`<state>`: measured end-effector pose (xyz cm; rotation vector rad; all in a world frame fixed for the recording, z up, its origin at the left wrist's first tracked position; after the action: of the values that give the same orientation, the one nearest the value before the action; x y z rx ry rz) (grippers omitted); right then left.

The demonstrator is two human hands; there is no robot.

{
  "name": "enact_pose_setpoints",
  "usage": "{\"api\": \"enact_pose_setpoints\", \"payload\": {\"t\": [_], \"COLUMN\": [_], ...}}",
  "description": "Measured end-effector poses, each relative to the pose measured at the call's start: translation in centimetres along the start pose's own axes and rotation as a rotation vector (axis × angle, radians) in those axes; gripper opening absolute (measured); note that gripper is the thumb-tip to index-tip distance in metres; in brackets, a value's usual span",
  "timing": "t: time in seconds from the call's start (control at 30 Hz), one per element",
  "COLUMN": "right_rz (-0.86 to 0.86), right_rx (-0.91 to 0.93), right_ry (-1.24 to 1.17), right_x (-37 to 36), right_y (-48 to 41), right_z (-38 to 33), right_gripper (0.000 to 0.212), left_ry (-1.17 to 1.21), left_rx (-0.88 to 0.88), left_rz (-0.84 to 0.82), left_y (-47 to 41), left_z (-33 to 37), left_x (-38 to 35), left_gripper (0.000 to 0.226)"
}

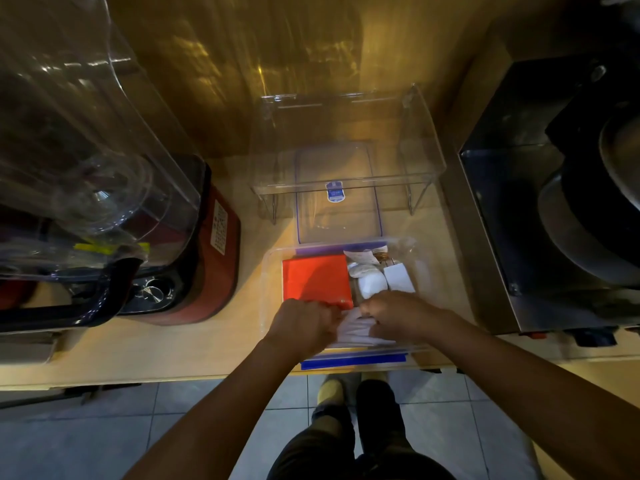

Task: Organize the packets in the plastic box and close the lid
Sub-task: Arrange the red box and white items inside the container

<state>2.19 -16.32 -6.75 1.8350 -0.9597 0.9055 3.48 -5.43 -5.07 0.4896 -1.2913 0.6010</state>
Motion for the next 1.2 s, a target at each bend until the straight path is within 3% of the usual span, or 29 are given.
{"api": "enact_pose_setpoints", "payload": {"t": [0.1,0.23,0.33,0.47,0.57,0.8,0.93,1.0,1.1,1.2], "right_rz": [0.027,0.019,0.051,0.070,0.030,-0.012,0.044,-0.013,-0.140,-0.141], "right_rx": [-0.072,-0.107,-0.106,-0.111,-0.112,-0.104,-0.166,-0.210,-0.243,-0.265], "right_ry": [0.100,0.140,0.149,0.112,0.100,-0.104,0.124,0.262,0.220,0.058], "right_x": [0.2,-0.5,-0.7,-0.8,-1.2,-1.7,0.3,0.6,-0.3,-0.9], "right_y": [0.2,0.3,0.2,0.0,0.1,-0.2,0.3,0.8,1.2,1.0], "right_z": [1.2,1.8,1.6,1.3,1.4,0.4,1.4,2.3,2.2,1.3], "right_gripper": [0.035,0.039,0.039,0.052,0.053,0.021,0.036,0.040,0.035,0.027], "left_ry": [-0.013,-0.108,-0.056,-0.109,-0.126,-0.095,-0.060,-0.005,-0.025,-0.046], "left_rx": [-0.101,-0.181,-0.054,-0.003,-0.009,0.010,0.022,0.041,0.049,0.061], "left_rz": [0.104,0.279,0.102,-0.075,-0.079,-0.059,-0.069,-0.066,-0.049,-0.028], "left_y": [0.1,0.2,-0.1,-0.2,-0.3,-0.3,-0.3,-0.3,-0.3,-0.3], "left_z": [0.7,1.1,-0.1,-1.4,-1.8,-2.1,-2.3,-2.3,-2.2,-2.2], "left_x": [1.6,2.9,1.2,-1.4,-2.1,-2.9,-2.9,-2.7,-2.8,-2.8], "left_gripper": [0.029,0.062,0.091,0.108,0.109,0.102,0.098,0.091,0.088,0.088]}}
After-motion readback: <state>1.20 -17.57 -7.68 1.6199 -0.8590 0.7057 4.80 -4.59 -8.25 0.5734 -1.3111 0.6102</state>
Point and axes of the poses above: each hand's wrist, its own y-axis away from the middle knuckle, its own x-axis out of the back of the hand, z = x × y, the point moved 7 cm from there along -y, towards the middle knuckle, and after that the axes turned 15 degrees about z, right-handed, at the moved point
